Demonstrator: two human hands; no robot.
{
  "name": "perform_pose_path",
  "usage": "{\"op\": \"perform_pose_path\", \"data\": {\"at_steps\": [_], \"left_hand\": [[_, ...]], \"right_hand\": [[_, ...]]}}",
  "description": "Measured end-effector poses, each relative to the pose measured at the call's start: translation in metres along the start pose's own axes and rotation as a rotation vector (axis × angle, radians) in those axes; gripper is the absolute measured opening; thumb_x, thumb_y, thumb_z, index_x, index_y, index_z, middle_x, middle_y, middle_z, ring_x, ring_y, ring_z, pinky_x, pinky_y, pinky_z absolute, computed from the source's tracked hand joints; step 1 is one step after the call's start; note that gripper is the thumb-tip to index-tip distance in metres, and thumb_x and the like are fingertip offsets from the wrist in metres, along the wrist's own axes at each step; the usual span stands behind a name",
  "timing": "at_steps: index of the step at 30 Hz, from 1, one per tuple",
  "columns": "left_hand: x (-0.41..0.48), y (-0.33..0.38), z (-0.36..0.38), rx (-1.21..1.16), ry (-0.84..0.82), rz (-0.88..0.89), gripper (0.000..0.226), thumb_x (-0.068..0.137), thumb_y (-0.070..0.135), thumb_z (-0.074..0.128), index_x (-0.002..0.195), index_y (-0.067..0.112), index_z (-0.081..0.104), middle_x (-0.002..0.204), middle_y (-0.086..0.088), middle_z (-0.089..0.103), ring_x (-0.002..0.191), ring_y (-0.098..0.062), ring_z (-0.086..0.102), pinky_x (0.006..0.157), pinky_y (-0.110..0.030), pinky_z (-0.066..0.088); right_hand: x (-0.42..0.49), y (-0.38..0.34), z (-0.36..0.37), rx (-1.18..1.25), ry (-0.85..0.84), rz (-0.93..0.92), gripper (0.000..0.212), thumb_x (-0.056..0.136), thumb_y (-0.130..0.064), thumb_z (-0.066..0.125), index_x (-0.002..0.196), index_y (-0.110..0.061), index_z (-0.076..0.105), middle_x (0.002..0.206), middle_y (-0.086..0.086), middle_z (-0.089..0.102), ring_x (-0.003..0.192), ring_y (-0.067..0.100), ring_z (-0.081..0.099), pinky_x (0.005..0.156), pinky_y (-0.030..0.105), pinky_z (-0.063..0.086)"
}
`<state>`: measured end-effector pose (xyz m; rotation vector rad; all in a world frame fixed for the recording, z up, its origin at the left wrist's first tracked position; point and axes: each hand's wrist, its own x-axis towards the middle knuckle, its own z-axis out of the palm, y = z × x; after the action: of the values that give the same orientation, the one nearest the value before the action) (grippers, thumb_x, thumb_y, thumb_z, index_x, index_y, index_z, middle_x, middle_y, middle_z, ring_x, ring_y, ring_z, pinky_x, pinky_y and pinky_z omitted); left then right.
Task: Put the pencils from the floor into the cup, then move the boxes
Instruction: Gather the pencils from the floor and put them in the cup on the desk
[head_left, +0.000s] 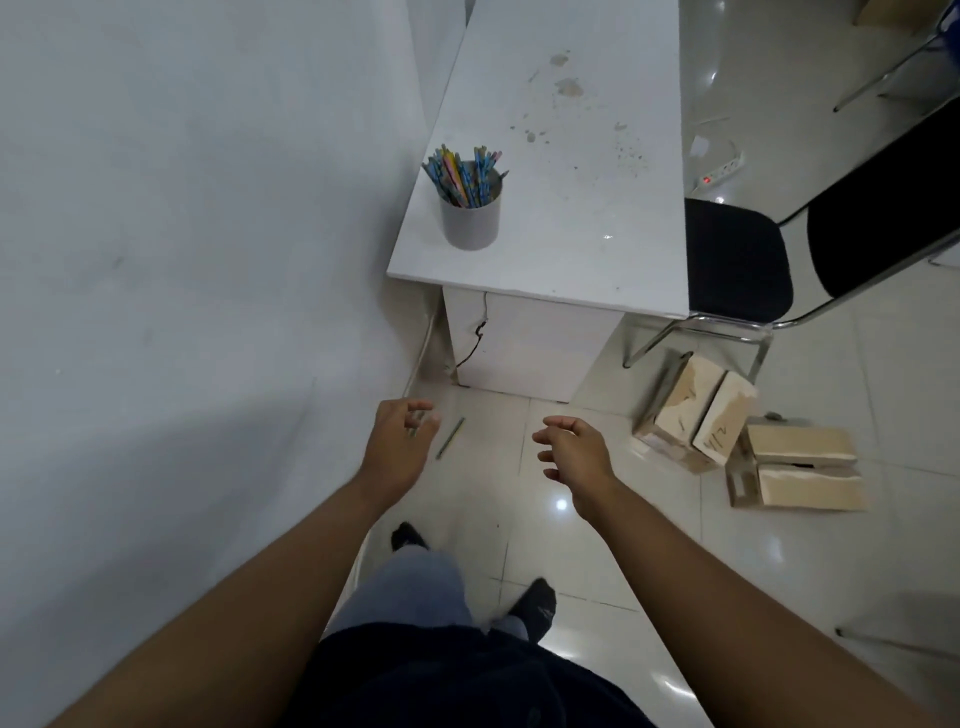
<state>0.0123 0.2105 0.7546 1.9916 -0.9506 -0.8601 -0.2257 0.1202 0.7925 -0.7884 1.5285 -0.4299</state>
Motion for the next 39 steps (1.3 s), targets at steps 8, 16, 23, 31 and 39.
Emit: {"op": "perform_pose_path", "data": {"at_steps": [8,16,23,31,39], "left_hand": [[0.002,-0.045,-0.026,0.074,-0.027,-0.042,0.016,0.100,0.036,0.065,0.116,0.032,0.062,0.124,0.005,0.051,0.109,-0.009,0.058,0.095,-0.032,0.054],[0.056,-0.102,-0.015,0.094,-0.081,-0.057,0.019,0.101,0.034,0.065,0.118,0.027,0.062,0.127,0.004,0.050,0.112,-0.010,0.058,0.092,-0.026,0.052],[0.102,-0.183,0.016,0.150,-0.071,-0.093,0.021,0.099,0.034,0.067,0.118,0.030,0.061,0.125,0.007,0.049,0.108,-0.003,0.056,0.094,-0.032,0.056],[0.142,-0.304,0.069,0.164,-0.021,-0.180,0.028,0.098,0.030,0.068,0.124,0.028,0.058,0.128,0.006,0.050,0.118,-0.013,0.056,0.098,-0.033,0.052],[0.206,-0.411,0.132,0.271,-0.068,-0.212,0.036,0.100,0.031,0.064,0.133,0.019,0.057,0.136,-0.004,0.057,0.126,-0.019,0.055,0.102,-0.026,0.042]], "right_hand": [[0.005,0.023,0.030,0.016,0.008,0.030,0.021,0.093,-0.010,0.068,0.112,-0.021,0.070,0.110,0.007,0.077,0.087,0.021,0.068,0.074,0.036,0.056],[0.066,0.048,0.083,0.020,0.040,0.029,0.023,0.094,-0.012,0.069,0.114,-0.021,0.069,0.111,0.009,0.075,0.085,0.018,0.069,0.071,0.032,0.055],[0.134,0.089,0.120,-0.043,0.047,-0.027,0.023,0.093,-0.014,0.068,0.114,-0.026,0.068,0.098,0.003,0.072,0.080,0.017,0.067,0.067,0.033,0.055],[0.252,0.177,0.160,-0.084,0.069,-0.057,0.021,0.091,-0.018,0.074,0.107,-0.029,0.069,0.095,0.000,0.075,0.080,0.023,0.070,0.069,0.035,0.055],[0.368,0.261,0.198,-0.183,0.087,-0.071,0.019,0.090,-0.029,0.081,0.108,-0.027,0.073,0.090,-0.002,0.076,0.064,0.009,0.064,0.065,0.025,0.048]]}}
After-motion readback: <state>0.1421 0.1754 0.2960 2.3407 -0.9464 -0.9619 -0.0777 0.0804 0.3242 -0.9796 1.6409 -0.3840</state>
